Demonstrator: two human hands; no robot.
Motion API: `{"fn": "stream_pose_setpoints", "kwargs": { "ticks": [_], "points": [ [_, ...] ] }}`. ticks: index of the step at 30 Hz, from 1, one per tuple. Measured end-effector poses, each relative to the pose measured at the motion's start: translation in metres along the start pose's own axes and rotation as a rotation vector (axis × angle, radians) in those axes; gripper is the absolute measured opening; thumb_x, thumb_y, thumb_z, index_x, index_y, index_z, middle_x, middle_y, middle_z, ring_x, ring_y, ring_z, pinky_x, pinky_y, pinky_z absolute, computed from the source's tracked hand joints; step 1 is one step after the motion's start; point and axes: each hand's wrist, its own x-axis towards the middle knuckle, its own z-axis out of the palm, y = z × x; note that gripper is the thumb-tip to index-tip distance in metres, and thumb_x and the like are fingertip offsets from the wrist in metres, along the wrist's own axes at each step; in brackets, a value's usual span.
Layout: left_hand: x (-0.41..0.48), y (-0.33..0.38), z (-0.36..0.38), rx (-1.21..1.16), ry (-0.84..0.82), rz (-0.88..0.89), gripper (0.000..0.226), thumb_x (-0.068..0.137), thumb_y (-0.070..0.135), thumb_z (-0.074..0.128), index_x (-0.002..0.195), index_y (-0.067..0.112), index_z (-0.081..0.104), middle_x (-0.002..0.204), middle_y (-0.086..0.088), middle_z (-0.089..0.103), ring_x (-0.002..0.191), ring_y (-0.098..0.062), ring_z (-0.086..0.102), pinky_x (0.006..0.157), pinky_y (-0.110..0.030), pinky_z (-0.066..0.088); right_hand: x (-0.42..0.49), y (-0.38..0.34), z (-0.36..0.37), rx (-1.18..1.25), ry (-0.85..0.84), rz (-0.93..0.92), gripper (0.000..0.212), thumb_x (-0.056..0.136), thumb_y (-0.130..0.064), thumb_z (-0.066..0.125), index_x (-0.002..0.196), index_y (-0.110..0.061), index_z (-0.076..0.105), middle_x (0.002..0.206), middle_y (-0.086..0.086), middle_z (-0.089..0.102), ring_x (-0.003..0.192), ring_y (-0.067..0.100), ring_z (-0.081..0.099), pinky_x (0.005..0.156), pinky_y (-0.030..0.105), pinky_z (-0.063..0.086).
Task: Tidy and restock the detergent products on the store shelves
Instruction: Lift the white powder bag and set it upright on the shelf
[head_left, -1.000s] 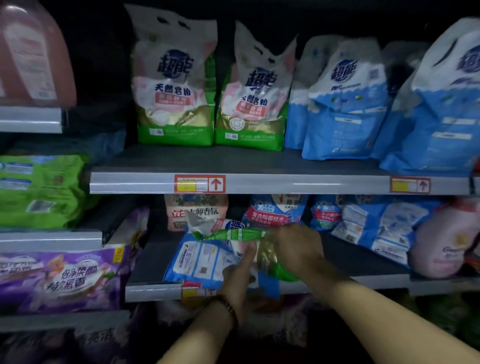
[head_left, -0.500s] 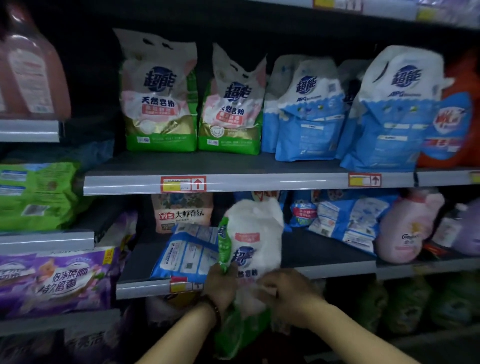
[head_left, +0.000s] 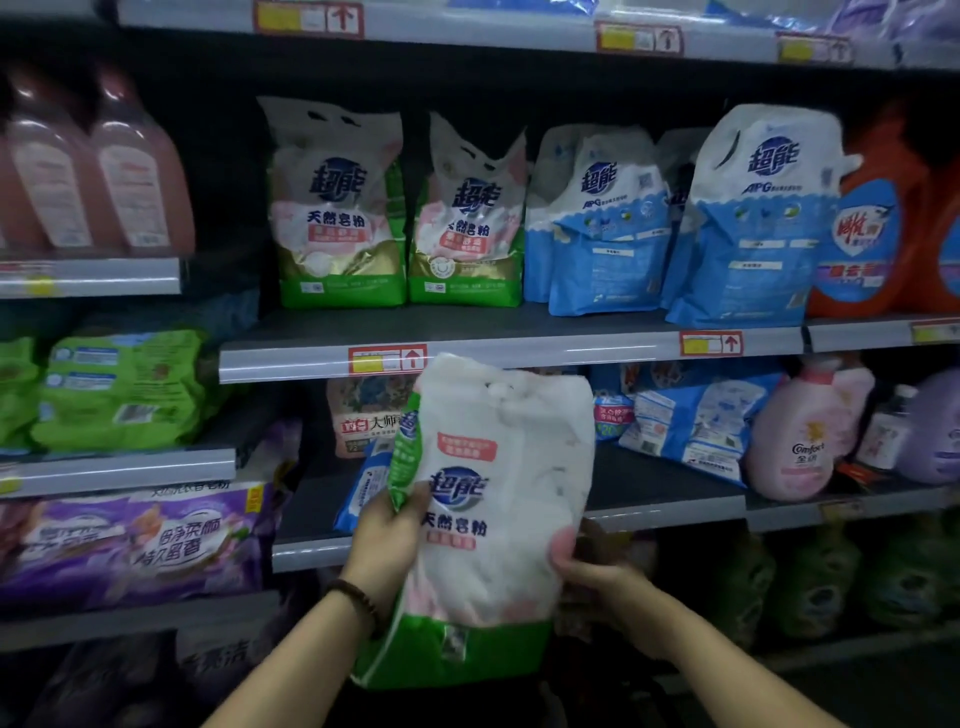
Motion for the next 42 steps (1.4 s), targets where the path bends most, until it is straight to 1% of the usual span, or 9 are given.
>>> {"fn": "stream_pose_setpoints", "kwargs": {
  "ticks": [2, 6, 12, 16, 22, 29, 32, 38, 42],
  "points": [
    [0.004, 0.015, -0.007, -0.039, 0.053, 0.017, 0.010, 0.102, 0.018, 0.064, 0.104, 0.015, 0.073, 0.085, 0.004, 0.080, 0.074, -0.011, 0.078, 0.056, -0.022, 0.058, -0.004, -0.004, 0.007, -0.023, -0.149, -0.029, 0.075, 0.082, -0.018, 0.088, 0.147, -0.029, 0.053, 0.138, 0.008, 0.071, 0.120, 0.033, 0.072, 0.089, 0.043, 0.061],
    [0.012, 0.049, -0.021, -0.077, 0.107, 0.017, 0.008, 0.101, 0.021, 0.065, 0.100, 0.018, 0.073, 0.093, 0.002, 0.078, 0.076, -0.010, 0.075, 0.067, -0.027, 0.058, -0.001, -0.035, 0.032, 0.034, -0.075, -0.210, 0.075, 0.079, -0.018, 0.088, 0.146, -0.022, 0.055, 0.138, 0.013, 0.070, 0.126, 0.039, 0.068, 0.113, 0.064, 0.046],
    [0.008, 0.112, -0.043, -0.189, -0.054, 0.024, 0.045, 0.096, 0.050, 0.063, 0.122, 0.013, 0.068, 0.112, -0.011, 0.079, 0.105, -0.034, 0.075, 0.098, -0.054, 0.057, 0.000, -0.099, 0.064, 0.178, 0.055, -0.376, 0.055, 0.077, -0.006, 0.083, 0.129, -0.012, 0.066, 0.122, 0.021, 0.076, 0.109, 0.046, 0.073, 0.100, 0.066, 0.056],
    [-0.002, 0.141, -0.065, 0.042, -0.200, 0.134, 0.099, 0.052, 0.079, 0.084, 0.131, 0.025, 0.060, 0.120, 0.001, 0.077, 0.109, -0.021, 0.075, 0.101, -0.048, 0.057, 0.003, -0.139, 0.084, 0.210, 0.165, -0.504, 0.052, 0.076, -0.005, 0.084, 0.125, -0.016, 0.069, 0.117, 0.019, 0.078, 0.106, 0.045, 0.074, 0.090, 0.065, 0.060],
    [0.009, 0.137, -0.072, 0.145, -0.165, 0.232, 0.067, 0.069, 0.003, 0.092, 0.123, 0.029, 0.060, 0.107, 0.011, 0.080, 0.098, -0.011, 0.076, 0.073, -0.023, 0.062, 0.015, -0.181, 0.109, 0.149, 0.143, -0.580, 0.042, 0.088, -0.002, 0.079, 0.123, -0.023, 0.070, 0.112, 0.006, 0.081, 0.104, 0.034, 0.078, 0.089, 0.055, 0.063],
    [0.082, 0.164, -0.093, 0.199, -0.052, 0.306, 0.057, 0.077, 0.024, 0.091, 0.125, 0.031, 0.062, 0.113, 0.006, 0.079, 0.102, -0.017, 0.077, 0.093, -0.046, 0.061, 0.078, -0.228, 0.141, -0.011, 0.246, -0.588, 0.045, 0.092, -0.046, 0.076, 0.127, -0.020, 0.068, 0.116, 0.000, 0.079, 0.110, 0.026, 0.074, 0.105, 0.055, 0.056],
    [0.122, 0.183, -0.102, 0.215, 0.022, 0.330, 0.046, 0.082, 0.024, 0.086, 0.121, 0.033, 0.064, 0.106, 0.007, 0.079, 0.093, -0.011, 0.078, 0.083, -0.035, 0.063, 0.122, -0.254, 0.159, 0.022, 0.255, -0.514, 0.065, 0.093, -0.048, 0.076, 0.146, -0.017, 0.057, 0.135, 0.003, 0.070, 0.123, 0.030, 0.067, 0.112, 0.054, 0.051],
    [0.216, 0.227, -0.123, 0.304, 0.059, 0.385, 0.047, 0.095, 0.023, 0.072, 0.138, 0.029, 0.057, 0.122, 0.005, 0.070, 0.107, -0.022, 0.070, 0.096, -0.045, 0.058, 0.208, -0.305, 0.199, -0.045, 0.252, -0.602, 0.045, 0.100, -0.044, 0.069, 0.139, -0.022, 0.063, 0.132, -0.002, 0.071, 0.121, 0.024, 0.067, 0.109, 0.047, 0.053],
    [0.268, 0.221, -0.124, 0.482, 0.422, 0.420, 0.063, 0.089, 0.003, 0.070, 0.146, 0.014, 0.045, 0.132, -0.016, 0.057, 0.118, -0.035, 0.059, 0.100, -0.043, 0.047, 0.251, -0.318, 0.212, -0.278, 0.302, -0.587, 0.052, 0.101, -0.030, 0.069, 0.148, -0.012, 0.053, 0.138, 0.009, 0.067, 0.114, 0.028, 0.065, 0.091, 0.031, 0.048]
  ]
}}
